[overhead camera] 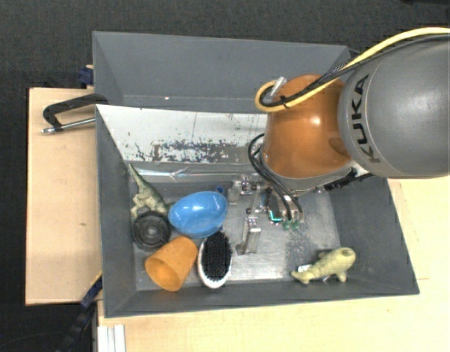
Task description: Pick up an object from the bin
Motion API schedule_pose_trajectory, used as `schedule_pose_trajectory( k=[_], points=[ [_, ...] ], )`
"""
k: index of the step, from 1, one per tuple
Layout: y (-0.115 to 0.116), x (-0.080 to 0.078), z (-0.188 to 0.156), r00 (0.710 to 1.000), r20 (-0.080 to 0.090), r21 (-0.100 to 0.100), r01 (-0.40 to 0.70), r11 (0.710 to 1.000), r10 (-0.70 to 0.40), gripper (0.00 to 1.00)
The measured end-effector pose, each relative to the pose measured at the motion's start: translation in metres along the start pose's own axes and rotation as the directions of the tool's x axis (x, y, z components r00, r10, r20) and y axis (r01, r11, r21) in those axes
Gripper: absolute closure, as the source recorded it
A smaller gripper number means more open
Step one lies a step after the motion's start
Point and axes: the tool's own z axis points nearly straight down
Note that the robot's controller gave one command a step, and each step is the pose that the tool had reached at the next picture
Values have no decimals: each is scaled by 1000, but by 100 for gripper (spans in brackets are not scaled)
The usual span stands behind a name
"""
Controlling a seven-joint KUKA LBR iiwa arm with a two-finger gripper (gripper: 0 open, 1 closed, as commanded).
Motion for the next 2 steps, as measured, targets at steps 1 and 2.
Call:
schedule_pose_trajectory(
  k=[1,2],
  points=[
    [51,-19,92,982,4,1,191,982,-191,0],
    [53,-21,87,982,16,-3,188,982,-188,100]
  ],
)
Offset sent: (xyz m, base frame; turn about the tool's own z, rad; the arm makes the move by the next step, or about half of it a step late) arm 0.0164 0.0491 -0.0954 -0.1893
